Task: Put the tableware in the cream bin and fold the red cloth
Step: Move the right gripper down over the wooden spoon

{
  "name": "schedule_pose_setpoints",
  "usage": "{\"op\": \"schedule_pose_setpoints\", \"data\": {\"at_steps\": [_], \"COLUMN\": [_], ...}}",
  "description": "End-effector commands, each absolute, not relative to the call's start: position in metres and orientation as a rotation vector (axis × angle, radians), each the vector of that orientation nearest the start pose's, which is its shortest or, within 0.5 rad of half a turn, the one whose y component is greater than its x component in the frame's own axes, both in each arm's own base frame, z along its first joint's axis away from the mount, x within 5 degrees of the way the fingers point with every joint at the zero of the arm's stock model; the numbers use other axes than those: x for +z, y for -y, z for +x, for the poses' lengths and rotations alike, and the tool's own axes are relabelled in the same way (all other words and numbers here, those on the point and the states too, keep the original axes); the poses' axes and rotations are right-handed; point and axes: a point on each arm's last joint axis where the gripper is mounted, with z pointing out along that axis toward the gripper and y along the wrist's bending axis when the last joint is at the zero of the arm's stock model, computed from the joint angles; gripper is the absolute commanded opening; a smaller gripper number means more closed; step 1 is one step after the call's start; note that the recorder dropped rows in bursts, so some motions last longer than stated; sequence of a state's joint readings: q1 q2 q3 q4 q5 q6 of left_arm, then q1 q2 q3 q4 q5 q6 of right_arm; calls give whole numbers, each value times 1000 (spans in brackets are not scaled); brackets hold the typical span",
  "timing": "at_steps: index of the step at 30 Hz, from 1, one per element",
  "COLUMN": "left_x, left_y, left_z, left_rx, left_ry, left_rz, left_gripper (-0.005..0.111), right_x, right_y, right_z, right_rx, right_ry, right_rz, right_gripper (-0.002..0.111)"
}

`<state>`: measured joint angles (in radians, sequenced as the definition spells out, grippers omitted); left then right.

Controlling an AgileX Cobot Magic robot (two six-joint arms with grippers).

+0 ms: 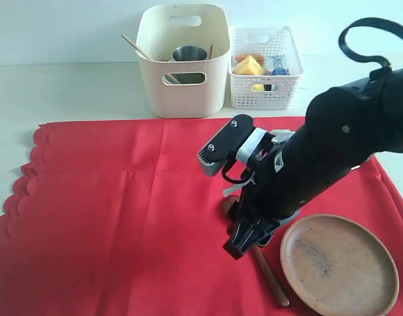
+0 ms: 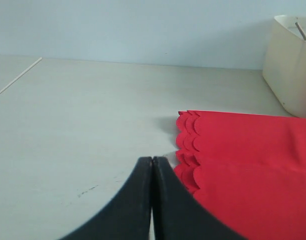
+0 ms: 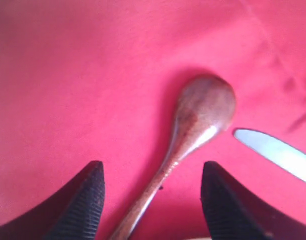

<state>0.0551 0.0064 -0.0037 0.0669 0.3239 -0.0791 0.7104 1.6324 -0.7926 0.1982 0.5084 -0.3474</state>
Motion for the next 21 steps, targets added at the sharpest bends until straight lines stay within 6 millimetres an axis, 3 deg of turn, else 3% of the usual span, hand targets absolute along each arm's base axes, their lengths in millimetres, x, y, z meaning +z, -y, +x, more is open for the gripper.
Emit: {"op": "schedule_pose_setpoints", "data": {"at_steps": [1, 7, 16, 21], "left_x": [184, 184, 184, 184], "left_y": [-5, -5, -5, -5], "left_z": [54, 54, 54, 54], "left_rx": [40, 40, 40, 40], "left_ry": [-1802, -1802, -1802, -1802], "left_rz": [-78, -78, -78, -78], "left_gripper": [1, 1, 1, 1], "right_x": [148, 129, 128, 116], "right_y": [-195, -197, -193, -194], "right_z": [209, 214, 218, 218], "right_rx": [240, 219, 133, 132], "right_ry": [-2560, -2597, -2621, -2659], "right_rz": [-1258, -1235, -1160, -1154], "right_gripper": [56, 56, 56, 54]}}
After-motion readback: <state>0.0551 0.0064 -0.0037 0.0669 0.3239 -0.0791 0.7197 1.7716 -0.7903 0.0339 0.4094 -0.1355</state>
